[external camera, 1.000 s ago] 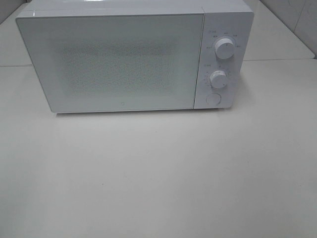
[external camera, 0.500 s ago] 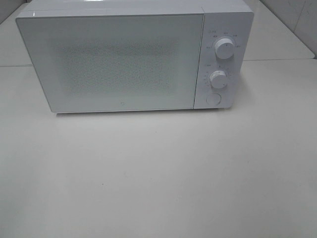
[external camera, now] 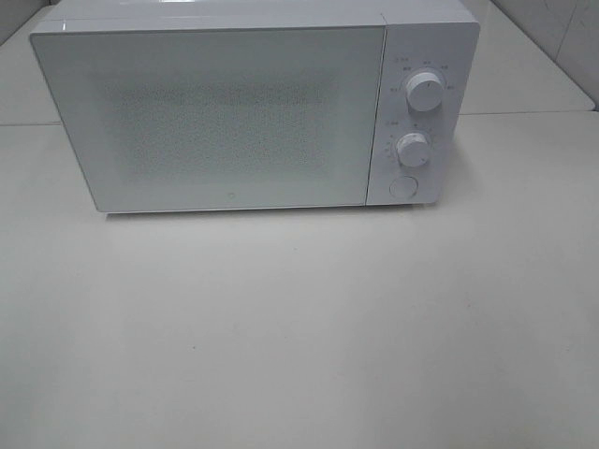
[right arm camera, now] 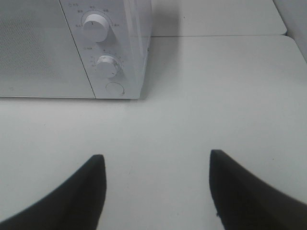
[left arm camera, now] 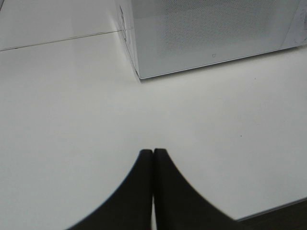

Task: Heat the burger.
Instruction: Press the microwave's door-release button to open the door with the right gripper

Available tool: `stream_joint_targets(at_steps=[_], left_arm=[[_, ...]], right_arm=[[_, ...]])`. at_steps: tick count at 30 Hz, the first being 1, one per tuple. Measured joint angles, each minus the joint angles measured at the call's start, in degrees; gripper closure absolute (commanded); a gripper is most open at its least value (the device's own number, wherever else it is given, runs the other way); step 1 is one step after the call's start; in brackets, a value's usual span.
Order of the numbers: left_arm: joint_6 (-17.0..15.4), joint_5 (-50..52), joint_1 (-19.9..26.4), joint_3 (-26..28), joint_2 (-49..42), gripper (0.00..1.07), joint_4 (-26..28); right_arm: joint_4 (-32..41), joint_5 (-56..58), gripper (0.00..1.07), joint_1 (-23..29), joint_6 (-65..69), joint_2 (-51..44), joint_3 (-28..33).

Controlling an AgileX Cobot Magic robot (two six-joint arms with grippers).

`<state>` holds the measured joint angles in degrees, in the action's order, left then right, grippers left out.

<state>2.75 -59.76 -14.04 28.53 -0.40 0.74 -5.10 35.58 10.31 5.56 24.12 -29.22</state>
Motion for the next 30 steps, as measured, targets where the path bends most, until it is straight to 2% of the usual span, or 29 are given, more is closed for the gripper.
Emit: stream_joint_targets(at_steps=[4, 17, 24, 27, 28, 30], left_arm=[[0.00, 0.00, 0.00, 0.00, 0.00, 1.07, 0.00], [0.00, 0.00, 0.00, 0.00, 0.00, 1.07, 0.00], [0.00, 0.00, 0.00, 0.00, 0.00, 1.07, 0.00], [0.00, 0.00, 0.00, 0.00, 0.00, 1.07, 0.00], [0.00, 0.00, 0.00, 0.00, 0.00, 1.07, 0.00], [0.00, 0.00, 0.00, 0.00, 0.00, 1.07, 0.00]], right_arm=[[0.00, -7.16, 0.46, 0.00, 0.00, 8.02, 0.52], [0.00, -25.38, 0.47, 0.00, 0.00, 25.38, 0.52], [0.00, -33.63, 0.56, 0.00, 0.00, 32.20, 0.52], [0.00, -37.59, 0.62, 0.00, 0.00, 35.70, 0.52], [0.00, -39.71, 0.68, 0.00, 0.00, 38.16, 0.52], [0.00, -41.88, 0.71, 0.00, 0.00, 40.57, 0.52]])
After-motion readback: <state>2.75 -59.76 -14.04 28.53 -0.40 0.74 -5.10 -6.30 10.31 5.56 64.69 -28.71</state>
